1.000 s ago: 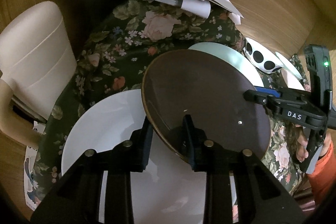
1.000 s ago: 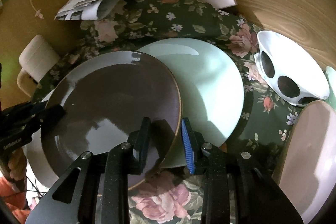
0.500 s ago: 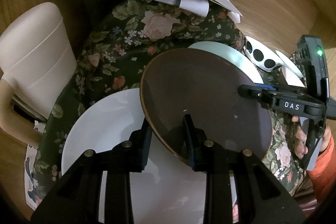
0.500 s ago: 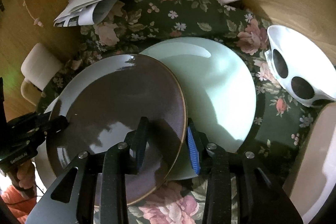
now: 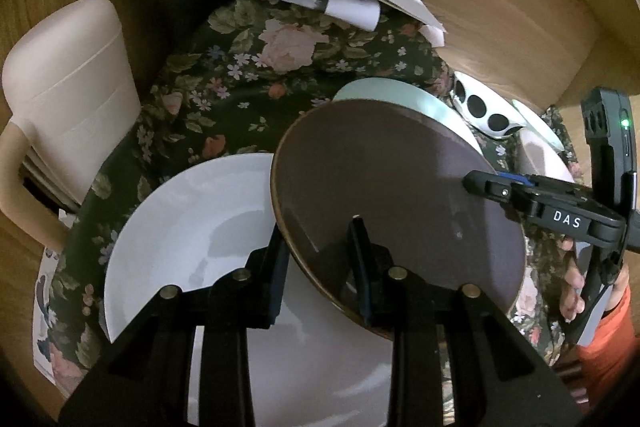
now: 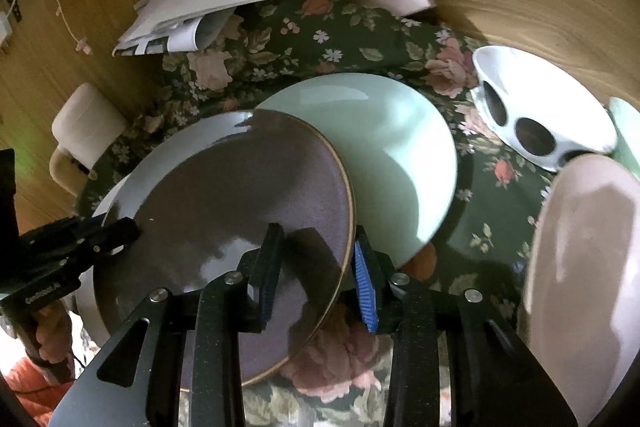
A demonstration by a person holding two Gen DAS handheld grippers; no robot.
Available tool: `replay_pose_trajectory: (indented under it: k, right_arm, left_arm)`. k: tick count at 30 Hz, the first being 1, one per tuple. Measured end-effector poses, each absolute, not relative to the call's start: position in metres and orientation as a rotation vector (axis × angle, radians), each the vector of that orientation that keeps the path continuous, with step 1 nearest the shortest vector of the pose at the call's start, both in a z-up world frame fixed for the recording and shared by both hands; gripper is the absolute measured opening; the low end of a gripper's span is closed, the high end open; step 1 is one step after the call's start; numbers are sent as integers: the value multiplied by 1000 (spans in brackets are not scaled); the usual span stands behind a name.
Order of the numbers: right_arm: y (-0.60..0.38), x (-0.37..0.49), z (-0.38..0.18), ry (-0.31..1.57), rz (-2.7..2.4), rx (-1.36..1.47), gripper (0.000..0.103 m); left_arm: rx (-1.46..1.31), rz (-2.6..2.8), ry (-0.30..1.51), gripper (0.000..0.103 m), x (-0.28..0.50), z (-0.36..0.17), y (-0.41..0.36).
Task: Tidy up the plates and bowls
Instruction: 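Lift the dark brown plate with both grippers and carry it toward the pink bowl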
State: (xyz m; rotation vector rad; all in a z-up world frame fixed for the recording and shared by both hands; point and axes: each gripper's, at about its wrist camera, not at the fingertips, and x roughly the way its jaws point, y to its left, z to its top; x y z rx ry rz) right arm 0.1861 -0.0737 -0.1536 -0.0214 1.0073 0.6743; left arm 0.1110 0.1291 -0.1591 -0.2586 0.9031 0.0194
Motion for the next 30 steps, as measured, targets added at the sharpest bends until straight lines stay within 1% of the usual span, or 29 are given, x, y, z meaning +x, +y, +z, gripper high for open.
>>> replay_pose_trajectory:
  k: [20, 30]
  right_arm:
    - [-131, 133, -120, 905, 627, 62, 31]
    - [-162, 104, -118, 878, 603, 91, 31]
  left_arm:
    - [-219, -41, 832, 30, 75, -138, 82]
    - [-192, -76, 815, 30, 57, -131, 53]
